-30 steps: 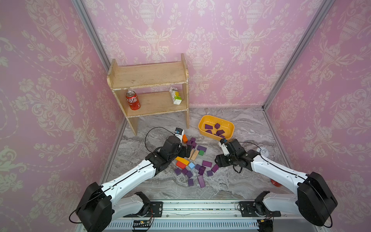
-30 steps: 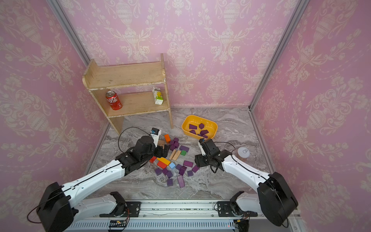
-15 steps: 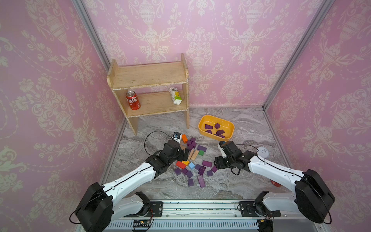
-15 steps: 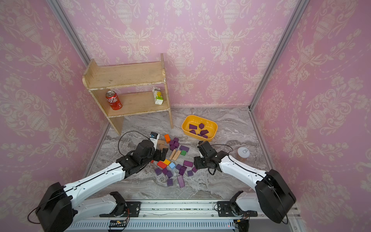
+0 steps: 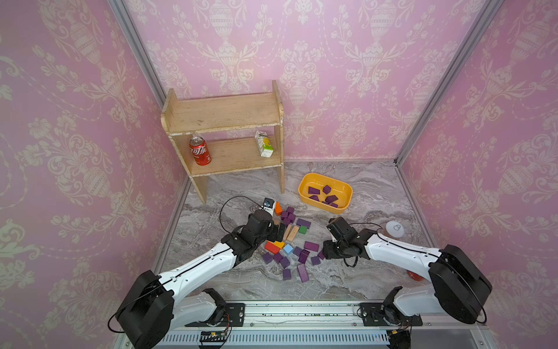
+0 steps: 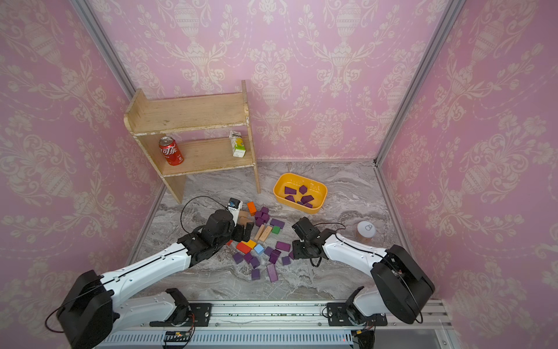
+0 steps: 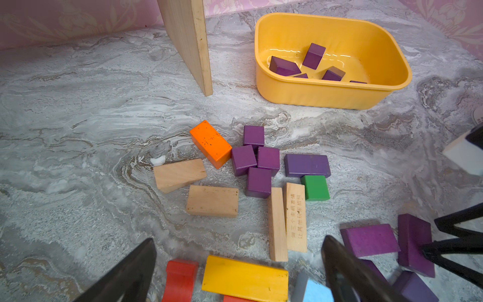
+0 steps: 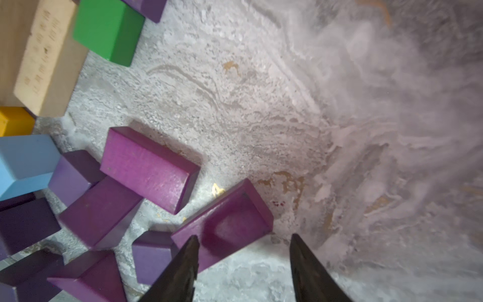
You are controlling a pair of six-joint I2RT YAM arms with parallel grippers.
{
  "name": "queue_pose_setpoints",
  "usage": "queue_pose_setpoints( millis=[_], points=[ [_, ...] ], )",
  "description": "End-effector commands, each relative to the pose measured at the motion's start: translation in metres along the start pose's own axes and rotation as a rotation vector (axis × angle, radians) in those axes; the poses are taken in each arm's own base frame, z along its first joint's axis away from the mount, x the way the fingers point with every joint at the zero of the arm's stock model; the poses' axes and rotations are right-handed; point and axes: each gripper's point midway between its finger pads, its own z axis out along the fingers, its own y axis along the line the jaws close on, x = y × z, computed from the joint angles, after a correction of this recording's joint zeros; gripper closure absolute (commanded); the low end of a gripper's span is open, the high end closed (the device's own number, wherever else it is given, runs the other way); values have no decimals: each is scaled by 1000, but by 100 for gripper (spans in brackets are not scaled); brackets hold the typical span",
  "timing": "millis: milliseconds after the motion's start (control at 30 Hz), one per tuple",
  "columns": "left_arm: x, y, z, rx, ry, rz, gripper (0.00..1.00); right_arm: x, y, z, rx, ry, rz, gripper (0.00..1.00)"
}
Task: Pick purple bricks into the storage bin
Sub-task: Pick up the building block from the center of the board.
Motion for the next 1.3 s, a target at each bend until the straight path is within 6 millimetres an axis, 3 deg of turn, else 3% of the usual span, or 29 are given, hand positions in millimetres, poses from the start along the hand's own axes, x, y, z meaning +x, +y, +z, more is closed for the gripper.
queue_pose_setpoints(
  millis=[0,667,967,1267],
  points=[
    [-8,0,0,-15,-26,25,1,1,5,4,-8,4,31,44],
    [-4,6,-4,-40,-8,41,1,-13,18,14,38,6,-30,50],
    [-4,6,-2,-47,-1,48,1,-12,9,16,105,8,-44,60],
    [-2,8,-3,-54,7,52,1,-28,21,8,76,-33,-91,83]
  ],
)
